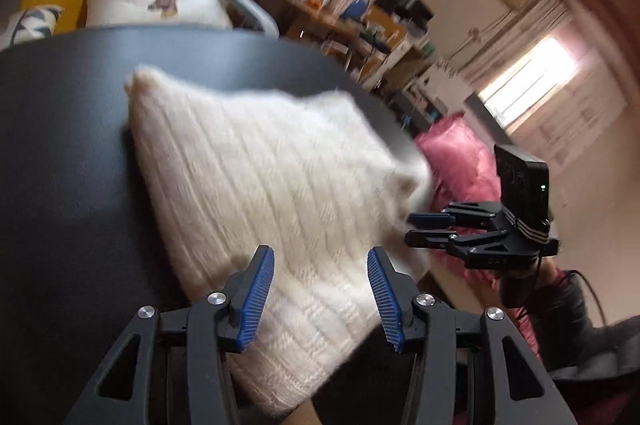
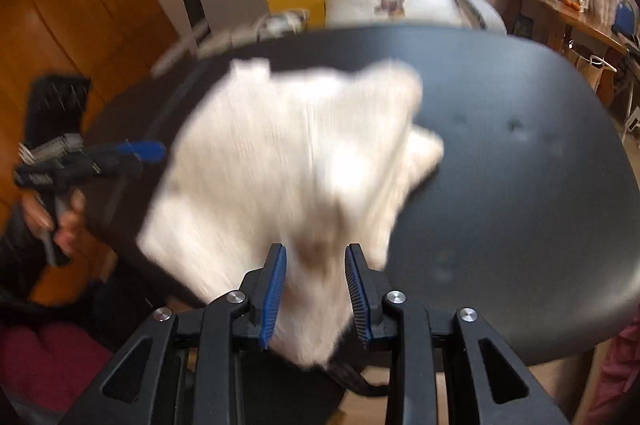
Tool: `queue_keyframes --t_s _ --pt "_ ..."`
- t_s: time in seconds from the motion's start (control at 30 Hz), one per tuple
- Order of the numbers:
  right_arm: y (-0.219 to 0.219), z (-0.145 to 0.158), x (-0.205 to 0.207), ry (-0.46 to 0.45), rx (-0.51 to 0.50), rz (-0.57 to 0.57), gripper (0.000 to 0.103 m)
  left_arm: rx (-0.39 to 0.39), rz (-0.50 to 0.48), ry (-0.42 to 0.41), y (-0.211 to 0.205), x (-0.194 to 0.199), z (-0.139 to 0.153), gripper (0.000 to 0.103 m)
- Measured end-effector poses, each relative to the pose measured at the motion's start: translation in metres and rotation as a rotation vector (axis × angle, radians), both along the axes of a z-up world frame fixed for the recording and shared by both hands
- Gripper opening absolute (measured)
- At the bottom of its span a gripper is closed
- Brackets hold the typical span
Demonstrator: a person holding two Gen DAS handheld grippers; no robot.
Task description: Fold clothes
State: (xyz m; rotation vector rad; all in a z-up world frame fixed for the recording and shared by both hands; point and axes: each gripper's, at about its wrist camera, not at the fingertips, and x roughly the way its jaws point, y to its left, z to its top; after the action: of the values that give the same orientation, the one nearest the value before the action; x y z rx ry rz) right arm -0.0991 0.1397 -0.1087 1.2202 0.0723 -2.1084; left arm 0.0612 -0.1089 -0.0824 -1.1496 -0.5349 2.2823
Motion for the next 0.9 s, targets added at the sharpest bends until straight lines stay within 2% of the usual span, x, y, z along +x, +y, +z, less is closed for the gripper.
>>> queue_keyframes --t_s 0.03,0.1,0.2,0.33,0.43,0.53,0.63,0.77,0.9 --pt "-0.006 0.009 -0.007 0.034 -0.003 -0.010 0.030 0.009 0.013 0.030 -0.008 -0.002 0.011 0.052" --pt "-0.019 0.022 -0.025 0.082 0.004 -0.024 0.030 -0.042 0.053 0.082 -0.015 -0.023 0.024 0.053" --pt "-0.049 0.016 -0.073 0.059 0.072 -0.027 0.030 -0.115 0.106 0.093 -0.024 -0.059 0.025 0.053" --pt "-0.060 -0.011 -0.110 -0.048 0.159 -0.007 0.030 -0.231 0.093 0.084 -0.012 -0.087 0.007 0.053" --pt "-0.048 -0.033 -0.112 -0.100 0.214 -0.026 0.029 -0.282 0.053 0.053 0.005 -0.100 -0.010 0.053" --pt "-0.026 -0.044 -0.106 -0.123 0.155 -0.068 0.029 -0.330 -0.007 0.054 0.025 -0.100 -0.018 0.057" --pt "-0.012 -0.053 -0.102 -0.097 0.109 -0.109 0.029 -0.363 -0.066 0.052 0.042 -0.096 -0.028 0.064" --pt "-0.009 -0.045 -0.101 -0.080 0.096 -0.122 0.029 -0.400 -0.064 0.064 0.051 -0.096 -0.029 0.067" --pt "-0.011 -0.027 -0.096 -0.040 0.120 -0.101 0.029 -0.370 -0.036 0.065 0.043 -0.093 -0.013 0.067"
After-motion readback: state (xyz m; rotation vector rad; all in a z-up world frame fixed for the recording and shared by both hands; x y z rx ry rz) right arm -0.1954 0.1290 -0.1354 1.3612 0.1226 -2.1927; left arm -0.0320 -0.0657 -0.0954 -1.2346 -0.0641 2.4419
